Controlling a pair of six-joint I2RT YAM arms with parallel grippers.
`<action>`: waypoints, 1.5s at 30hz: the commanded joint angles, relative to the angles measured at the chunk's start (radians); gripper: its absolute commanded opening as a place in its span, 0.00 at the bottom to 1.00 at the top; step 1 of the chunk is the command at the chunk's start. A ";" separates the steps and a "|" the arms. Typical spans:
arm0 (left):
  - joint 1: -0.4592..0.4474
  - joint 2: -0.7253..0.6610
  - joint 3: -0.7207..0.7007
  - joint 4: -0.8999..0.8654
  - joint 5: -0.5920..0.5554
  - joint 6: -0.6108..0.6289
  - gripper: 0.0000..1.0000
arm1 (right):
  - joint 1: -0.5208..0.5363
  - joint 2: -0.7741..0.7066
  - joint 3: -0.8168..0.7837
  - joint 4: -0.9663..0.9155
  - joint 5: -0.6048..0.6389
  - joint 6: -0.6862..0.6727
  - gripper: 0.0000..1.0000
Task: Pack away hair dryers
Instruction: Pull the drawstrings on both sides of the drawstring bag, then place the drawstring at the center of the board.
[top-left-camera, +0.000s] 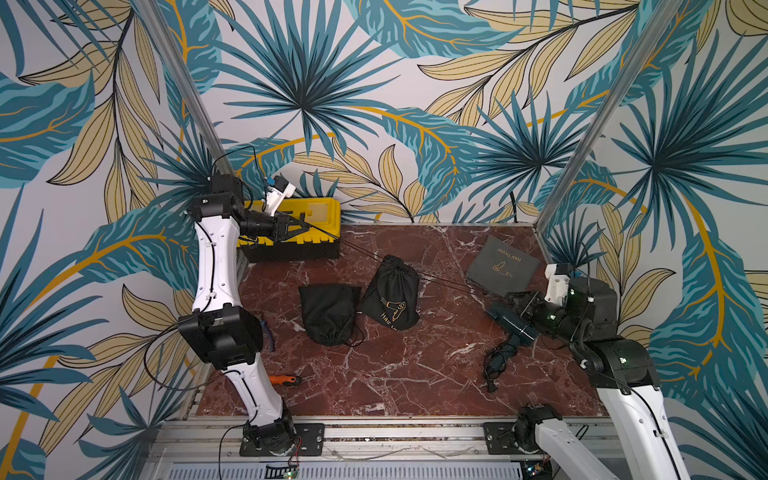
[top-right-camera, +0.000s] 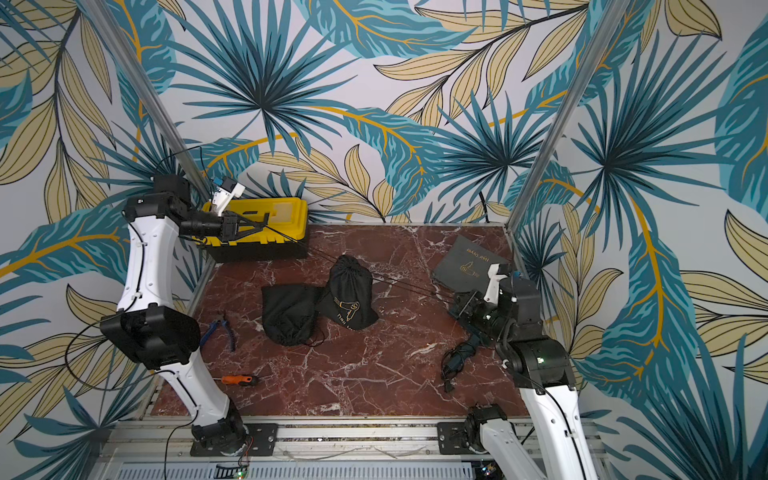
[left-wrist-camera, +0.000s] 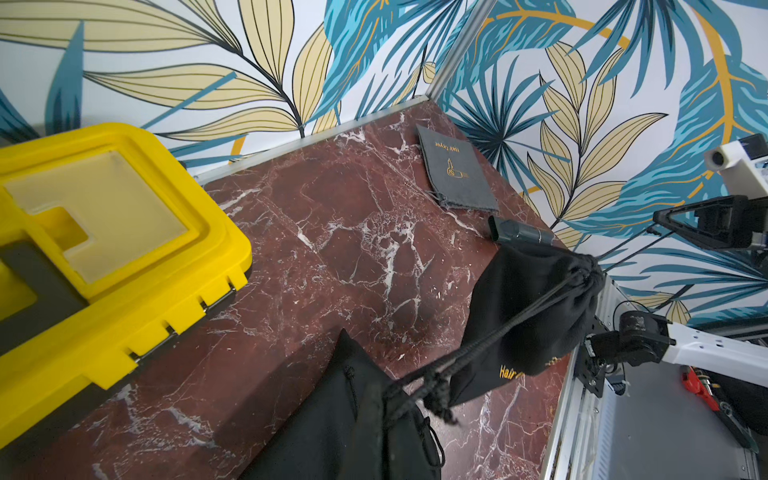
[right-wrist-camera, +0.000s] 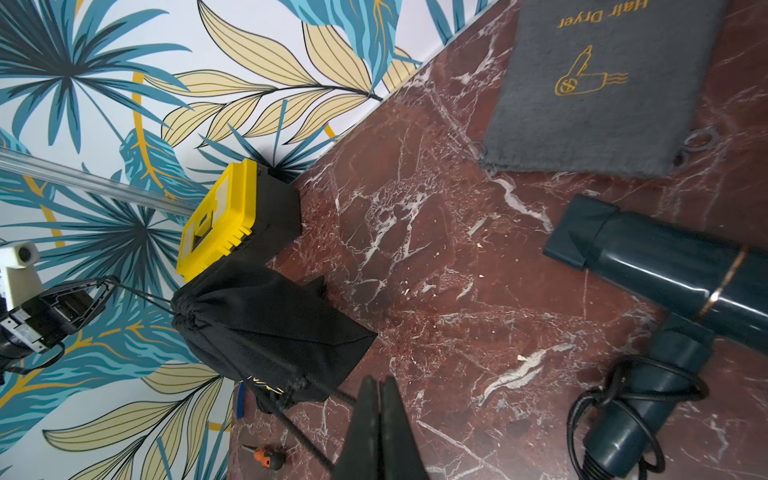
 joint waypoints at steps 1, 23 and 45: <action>-0.007 0.017 0.074 0.109 -0.082 -0.033 0.00 | -0.026 0.032 -0.032 0.041 0.001 -0.020 0.00; -0.333 0.074 0.336 0.123 -0.124 -0.168 0.00 | 0.038 0.246 -0.092 0.329 -0.215 -0.032 0.00; -0.457 -0.325 -0.433 0.123 -0.082 -0.006 0.00 | 0.435 0.327 -0.238 0.482 -0.132 0.087 0.00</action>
